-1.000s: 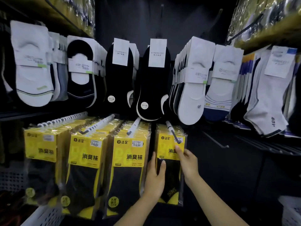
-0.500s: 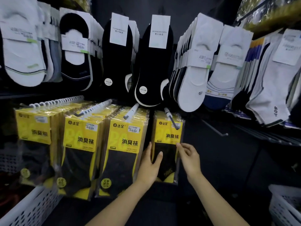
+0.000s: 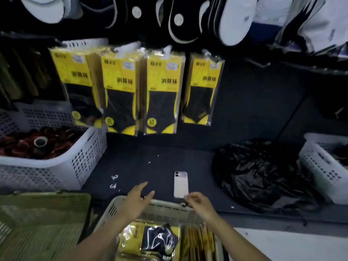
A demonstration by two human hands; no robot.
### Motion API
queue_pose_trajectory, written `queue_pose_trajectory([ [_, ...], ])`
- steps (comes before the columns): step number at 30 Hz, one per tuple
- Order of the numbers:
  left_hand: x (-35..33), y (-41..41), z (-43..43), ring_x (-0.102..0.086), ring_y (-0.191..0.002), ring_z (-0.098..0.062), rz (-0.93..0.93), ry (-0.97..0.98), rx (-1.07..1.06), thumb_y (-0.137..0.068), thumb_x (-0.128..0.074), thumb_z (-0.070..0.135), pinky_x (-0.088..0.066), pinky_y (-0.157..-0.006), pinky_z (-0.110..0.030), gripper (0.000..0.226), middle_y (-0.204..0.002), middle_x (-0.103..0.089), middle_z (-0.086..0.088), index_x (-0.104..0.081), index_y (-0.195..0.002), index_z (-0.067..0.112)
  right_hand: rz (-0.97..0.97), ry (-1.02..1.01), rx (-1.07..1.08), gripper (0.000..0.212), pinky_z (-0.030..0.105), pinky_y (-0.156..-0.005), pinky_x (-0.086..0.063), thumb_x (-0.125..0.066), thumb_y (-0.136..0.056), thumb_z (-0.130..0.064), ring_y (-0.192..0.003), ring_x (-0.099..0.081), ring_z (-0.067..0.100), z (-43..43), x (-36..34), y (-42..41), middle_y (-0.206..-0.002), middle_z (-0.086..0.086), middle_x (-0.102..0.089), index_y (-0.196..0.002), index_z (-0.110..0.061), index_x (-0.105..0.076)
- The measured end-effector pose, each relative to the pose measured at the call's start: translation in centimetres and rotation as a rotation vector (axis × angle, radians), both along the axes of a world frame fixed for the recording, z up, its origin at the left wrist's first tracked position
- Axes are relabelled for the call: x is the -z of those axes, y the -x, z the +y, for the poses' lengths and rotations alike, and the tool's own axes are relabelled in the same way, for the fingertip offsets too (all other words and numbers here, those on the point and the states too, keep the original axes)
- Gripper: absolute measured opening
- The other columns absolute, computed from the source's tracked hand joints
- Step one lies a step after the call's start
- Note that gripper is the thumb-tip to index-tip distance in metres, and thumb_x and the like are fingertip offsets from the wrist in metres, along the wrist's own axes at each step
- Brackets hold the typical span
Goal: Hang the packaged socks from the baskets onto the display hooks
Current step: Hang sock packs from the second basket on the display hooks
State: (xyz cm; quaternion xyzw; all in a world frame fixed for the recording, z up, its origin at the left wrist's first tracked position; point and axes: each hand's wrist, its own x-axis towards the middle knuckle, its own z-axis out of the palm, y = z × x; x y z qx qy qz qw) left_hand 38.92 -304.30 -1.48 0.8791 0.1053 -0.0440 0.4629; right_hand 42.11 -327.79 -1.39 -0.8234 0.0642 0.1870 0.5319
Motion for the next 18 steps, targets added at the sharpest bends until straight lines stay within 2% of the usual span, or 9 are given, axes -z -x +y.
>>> queue_pose_trajectory([
  [2,4.2,3.7,2.2,-0.053,-0.122,-0.019,0.099,-0.114,-0.006,-0.091,-0.056,0.042,-0.040,-0.102,-0.031,0.043,-0.125,-0.058,0.003,-0.048,-0.131,0.030,0.112,0.091,-0.045,0.013,0.014,-0.067,-0.044,-0.063,-0.092,-0.024,-0.077,-0.055,0.009,0.6,4.1,3.1,-0.089,0.001,-0.059,-0.095,-0.013,-0.058],
  [4,8.1,6.8,3.6,-0.050,-0.123,-0.015,0.195,-0.193,0.005,-0.091,-0.055,0.044,-0.042,-0.100,-0.026,0.051,-0.137,-0.052,0.002,-0.045,-0.137,0.025,0.221,0.138,-0.063,0.018,0.016,-0.061,-0.039,-0.066,-0.089,-0.026,-0.072,-0.050,0.008,1.2,7.8,5.5,-0.080,0.000,-0.055,-0.083,-0.016,-0.053],
  [5,9.8,8.1,4.0,-0.050,-0.121,-0.014,0.252,-0.165,-0.010,-0.091,-0.055,0.044,-0.046,-0.093,-0.022,0.056,-0.142,-0.046,0.002,-0.042,-0.141,0.022,0.277,0.174,-0.074,0.021,0.018,-0.060,-0.036,-0.067,-0.088,-0.029,-0.072,-0.050,0.009,1.6,9.3,6.6,-0.080,0.001,-0.054,-0.084,-0.014,-0.054],
  [6,11.1,9.0,4.3,-0.053,-0.117,-0.015,0.313,-0.135,-0.044,-0.091,-0.054,0.044,-0.051,-0.088,-0.022,0.058,-0.142,-0.046,-0.001,-0.041,-0.142,0.019,0.326,0.203,-0.077,0.025,0.021,-0.063,-0.036,-0.067,-0.088,-0.032,-0.078,-0.051,0.011,1.8,10.7,7.5,-0.086,0.003,-0.056,-0.091,-0.009,-0.057],
  [7,12.2,9.7,4.4,-0.056,-0.115,-0.019,0.376,-0.114,-0.080,-0.092,-0.053,0.046,-0.052,-0.088,-0.030,0.057,-0.139,-0.050,-0.006,-0.044,-0.139,0.016,0.358,0.220,-0.070,0.033,0.021,-0.066,-0.034,-0.066,-0.088,-0.034,-0.084,-0.052,0.015,1.9,11.8,8.1,-0.093,0.006,-0.057,-0.100,-0.004,-0.058],
  [9,13.3,10.1,3.9,-0.055,-0.117,-0.031,0.476,-0.057,-0.127,-0.092,-0.050,0.049,-0.046,-0.098,-0.045,0.061,-0.136,-0.052,-0.015,-0.044,-0.138,0.010,0.378,0.237,-0.026,0.049,0.021,-0.073,-0.036,-0.064,-0.090,-0.035,-0.099,-0.054,0.019,1.8,13.1,8.8,-0.114,0.011,-0.059,-0.121,0.001,-0.053],
  [12,13.9,10.0,2.6,-0.044,-0.128,-0.033,0.487,0.042,-0.205,-0.091,-0.051,0.049,-0.039,-0.105,-0.050,0.066,-0.146,-0.039,-0.013,-0.033,-0.145,0.015,0.467,0.182,0.015,0.074,0.029,-0.099,-0.038,-0.061,-0.090,-0.043,-0.127,-0.043,0.024,2.1,14.3,8.4,-0.149,0.013,-0.036,-0.145,-0.004,-0.031],
  [15,14.8,9.7,1.8,-0.031,-0.138,-0.032,0.488,0.064,-0.240,-0.091,-0.051,0.049,-0.027,-0.110,-0.048,0.074,-0.153,-0.027,-0.011,-0.020,-0.149,0.016,0.578,0.131,0.057,0.089,0.040,-0.107,-0.034,-0.062,-0.085,-0.052,-0.140,-0.030,0.031,2.6,15.2,7.4,-0.156,0.011,-0.023,-0.151,-0.011,-0.019],
  [18,16.0,9.0,1.8,-0.028,-0.139,-0.034,0.529,0.084,-0.257,-0.092,-0.050,0.047,-0.024,-0.112,-0.049,0.077,-0.155,-0.023,-0.014,-0.012,-0.151,0.014,0.653,0.091,0.113,0.085,0.042,-0.104,-0.036,-0.063,-0.084,-0.055,-0.135,-0.037,0.032,2.8,16.6,6.7,-0.150,0.012,-0.036,-0.148,-0.012,-0.027],
])
